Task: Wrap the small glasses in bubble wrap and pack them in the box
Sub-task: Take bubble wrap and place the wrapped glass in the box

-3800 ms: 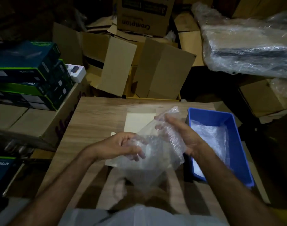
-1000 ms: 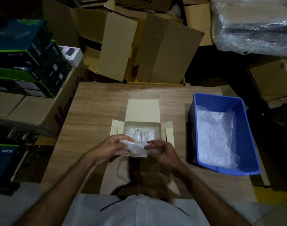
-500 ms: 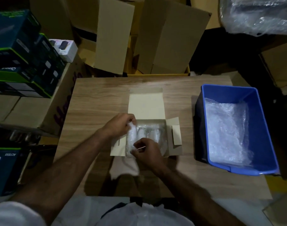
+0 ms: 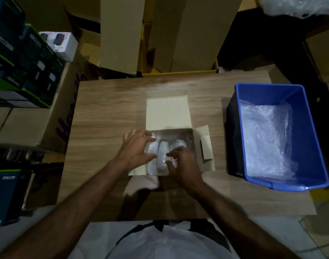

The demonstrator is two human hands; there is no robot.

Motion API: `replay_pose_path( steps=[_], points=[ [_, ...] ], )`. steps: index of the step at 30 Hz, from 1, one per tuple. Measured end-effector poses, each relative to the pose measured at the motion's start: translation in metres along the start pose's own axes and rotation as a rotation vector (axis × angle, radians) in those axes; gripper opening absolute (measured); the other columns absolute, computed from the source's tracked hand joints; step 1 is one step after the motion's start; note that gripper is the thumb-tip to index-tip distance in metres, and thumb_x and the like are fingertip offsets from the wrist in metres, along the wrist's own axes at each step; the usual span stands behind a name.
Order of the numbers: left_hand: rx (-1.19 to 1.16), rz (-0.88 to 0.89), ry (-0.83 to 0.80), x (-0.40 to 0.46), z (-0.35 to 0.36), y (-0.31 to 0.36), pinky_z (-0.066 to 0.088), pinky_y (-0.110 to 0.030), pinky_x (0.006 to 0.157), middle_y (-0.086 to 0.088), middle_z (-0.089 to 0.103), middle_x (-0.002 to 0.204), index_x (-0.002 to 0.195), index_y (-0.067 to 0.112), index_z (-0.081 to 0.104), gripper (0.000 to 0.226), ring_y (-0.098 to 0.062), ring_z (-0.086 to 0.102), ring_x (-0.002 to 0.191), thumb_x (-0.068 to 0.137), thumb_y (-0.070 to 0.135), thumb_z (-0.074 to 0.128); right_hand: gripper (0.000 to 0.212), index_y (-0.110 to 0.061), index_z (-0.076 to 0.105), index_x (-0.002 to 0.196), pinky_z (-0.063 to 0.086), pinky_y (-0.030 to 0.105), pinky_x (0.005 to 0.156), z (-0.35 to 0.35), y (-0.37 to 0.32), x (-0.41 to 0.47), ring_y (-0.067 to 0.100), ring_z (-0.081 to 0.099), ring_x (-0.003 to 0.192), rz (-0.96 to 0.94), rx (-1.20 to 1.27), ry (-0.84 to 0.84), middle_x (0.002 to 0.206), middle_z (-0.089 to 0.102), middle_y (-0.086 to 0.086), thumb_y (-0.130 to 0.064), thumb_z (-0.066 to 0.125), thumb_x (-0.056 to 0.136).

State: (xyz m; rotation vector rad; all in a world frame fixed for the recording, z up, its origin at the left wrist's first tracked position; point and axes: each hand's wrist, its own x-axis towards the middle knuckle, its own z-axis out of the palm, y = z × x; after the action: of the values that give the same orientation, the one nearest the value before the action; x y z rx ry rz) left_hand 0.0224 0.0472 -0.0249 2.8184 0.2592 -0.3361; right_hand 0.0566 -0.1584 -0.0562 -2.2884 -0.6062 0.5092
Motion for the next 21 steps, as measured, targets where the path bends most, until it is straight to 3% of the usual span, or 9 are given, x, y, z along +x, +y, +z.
replay_pose_path(
  steps=[3, 7, 11, 15, 21],
  points=[
    [0.147, 0.085, -0.059, -0.009, 0.009, 0.001, 0.023, -0.043, 0.103, 0.004, 0.045, 0.151, 0.134, 0.026, 0.061, 0.085, -0.024, 0.037, 0.133, 0.062, 0.068, 0.078, 0.042, -0.02, 0.066, 0.129, 0.044, 0.038, 0.109, -0.012, -0.001, 0.011, 0.019, 0.051, 0.13, -0.147, -0.205, -0.134, 0.144, 0.057, 0.003, -0.032, 0.073, 0.09],
    [0.314, 0.091, -0.083, -0.003, 0.014, 0.008, 0.019, -0.045, 0.102, -0.003, 0.059, 0.137, 0.118, 0.018, 0.07, 0.088, -0.032, 0.047, 0.128, 0.045, 0.064, 0.089, 0.043, -0.027, 0.062, 0.134, 0.027, 0.042, 0.116, -0.019, -0.002, 0.029, 0.023, 0.042, 0.139, -0.269, -0.468, -0.239, 0.151, 0.052, -0.002, -0.039, 0.067, 0.093],
    [0.475, 0.003, -0.166, 0.004, 0.013, 0.026, 0.003, -0.052, 0.12, 0.001, 0.038, 0.158, 0.139, 0.024, 0.056, 0.082, -0.031, 0.018, 0.15, 0.071, 0.067, 0.075, 0.045, -0.034, 0.06, 0.136, 0.023, 0.042, 0.115, -0.022, 0.005, 0.034, 0.02, 0.037, 0.142, -0.298, -0.524, -0.259, 0.152, 0.051, -0.008, -0.046, 0.065, 0.092],
    [0.532, -0.002, -0.179, -0.002, 0.021, 0.03, -0.01, -0.055, 0.118, -0.003, 0.038, 0.158, 0.142, 0.018, 0.053, 0.08, -0.034, 0.013, 0.152, 0.077, 0.061, 0.071, 0.045, -0.033, 0.059, 0.137, 0.024, 0.043, 0.116, -0.02, 0.011, 0.032, 0.02, 0.038, 0.142, -0.332, -0.542, -0.254, 0.151, 0.051, -0.008, -0.045, 0.064, 0.094],
    [0.574, -0.033, -0.163, -0.006, 0.033, 0.037, -0.007, -0.056, 0.122, -0.012, 0.025, 0.164, 0.155, 0.006, 0.031, 0.09, -0.04, 0.0, 0.154, 0.087, 0.054, 0.063, 0.044, -0.028, 0.062, 0.134, 0.025, 0.046, 0.118, -0.018, 0.013, 0.028, 0.024, 0.044, 0.139, -0.379, -0.549, -0.228, 0.148, 0.056, -0.001, -0.04, 0.067, 0.092]
  ],
)
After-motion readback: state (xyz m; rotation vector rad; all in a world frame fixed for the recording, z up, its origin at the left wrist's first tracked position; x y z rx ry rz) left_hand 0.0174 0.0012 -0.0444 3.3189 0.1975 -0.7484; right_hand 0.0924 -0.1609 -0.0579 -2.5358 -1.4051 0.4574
